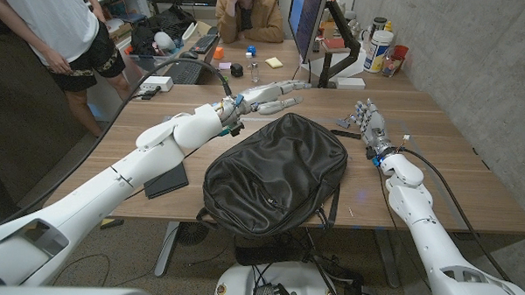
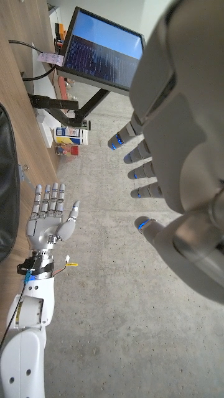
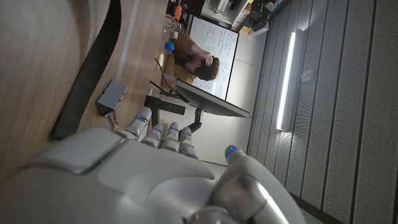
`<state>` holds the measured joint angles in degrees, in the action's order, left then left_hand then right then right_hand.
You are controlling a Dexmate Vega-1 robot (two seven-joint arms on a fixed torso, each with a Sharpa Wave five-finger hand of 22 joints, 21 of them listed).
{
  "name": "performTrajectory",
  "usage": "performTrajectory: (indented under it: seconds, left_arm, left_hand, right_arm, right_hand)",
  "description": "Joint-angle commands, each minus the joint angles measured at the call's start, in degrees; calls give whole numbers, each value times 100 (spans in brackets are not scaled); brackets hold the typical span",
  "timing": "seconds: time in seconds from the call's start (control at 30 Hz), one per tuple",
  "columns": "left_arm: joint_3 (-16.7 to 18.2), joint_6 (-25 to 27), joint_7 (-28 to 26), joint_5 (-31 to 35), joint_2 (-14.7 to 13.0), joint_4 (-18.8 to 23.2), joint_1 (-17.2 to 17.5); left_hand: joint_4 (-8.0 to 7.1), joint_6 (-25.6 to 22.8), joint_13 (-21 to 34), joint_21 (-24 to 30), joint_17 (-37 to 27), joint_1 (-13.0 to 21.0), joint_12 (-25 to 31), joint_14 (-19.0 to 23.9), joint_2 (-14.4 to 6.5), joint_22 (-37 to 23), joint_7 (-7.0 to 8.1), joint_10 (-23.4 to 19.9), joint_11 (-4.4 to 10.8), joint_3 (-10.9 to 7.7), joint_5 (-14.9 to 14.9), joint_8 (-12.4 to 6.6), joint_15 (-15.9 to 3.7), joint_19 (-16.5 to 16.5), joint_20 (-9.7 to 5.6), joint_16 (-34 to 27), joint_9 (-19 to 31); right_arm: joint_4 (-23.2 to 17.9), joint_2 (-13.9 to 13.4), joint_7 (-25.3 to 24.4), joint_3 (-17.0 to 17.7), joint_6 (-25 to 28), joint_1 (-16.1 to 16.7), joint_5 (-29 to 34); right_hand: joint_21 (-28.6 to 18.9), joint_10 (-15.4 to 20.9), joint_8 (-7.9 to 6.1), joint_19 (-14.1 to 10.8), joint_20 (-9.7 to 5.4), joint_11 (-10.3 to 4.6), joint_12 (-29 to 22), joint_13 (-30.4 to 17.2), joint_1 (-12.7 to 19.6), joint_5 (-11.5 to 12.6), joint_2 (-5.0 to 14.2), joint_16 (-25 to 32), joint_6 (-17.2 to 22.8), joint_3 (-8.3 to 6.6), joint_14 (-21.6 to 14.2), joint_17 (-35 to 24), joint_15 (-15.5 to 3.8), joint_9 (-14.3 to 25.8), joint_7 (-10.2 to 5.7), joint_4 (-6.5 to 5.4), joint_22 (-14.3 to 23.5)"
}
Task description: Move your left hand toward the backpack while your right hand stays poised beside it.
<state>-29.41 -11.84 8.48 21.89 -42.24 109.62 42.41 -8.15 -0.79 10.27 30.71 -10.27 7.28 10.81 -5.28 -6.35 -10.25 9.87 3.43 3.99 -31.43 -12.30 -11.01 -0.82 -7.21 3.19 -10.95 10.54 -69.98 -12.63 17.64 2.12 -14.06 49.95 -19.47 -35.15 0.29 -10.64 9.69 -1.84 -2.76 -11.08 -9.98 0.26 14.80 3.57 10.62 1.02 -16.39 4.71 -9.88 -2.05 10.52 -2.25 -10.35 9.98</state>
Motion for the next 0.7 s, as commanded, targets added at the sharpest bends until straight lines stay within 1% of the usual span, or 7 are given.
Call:
performTrajectory:
  seconds: [0.03, 0.7]
  left_arm:
    - [-51, 85, 87, 40, -44, 11, -2]
    - [-126, 141, 137, 133, -95, -10, 1]
  left_hand:
    - [-21, 13, 15, -7, -23, 73, -11, -70, 3, -30, 34, 53, -9, 20, -22, 12, 4, -20, 33, 22, 7]
    - [-39, 113, 16, -60, -26, 73, -26, -168, -6, -35, 43, 156, -40, 37, -23, 38, 26, -95, 46, 39, 10]
  right_arm:
    - [74, 7, 28, 3, -41, -36, -11]
    - [112, 15, 18, -8, -35, -62, 10]
  right_hand:
    - [21, 7, -35, 49, -517, -47, -39, -28, 20, 36, 597, -7, 31, -7, 63, -17, -184, 17, -14, -1, 28]
    - [49, 2, -33, 50, -511, -52, -38, -28, 25, 39, 613, -10, 27, -18, 74, -17, -171, 17, -13, -1, 29]
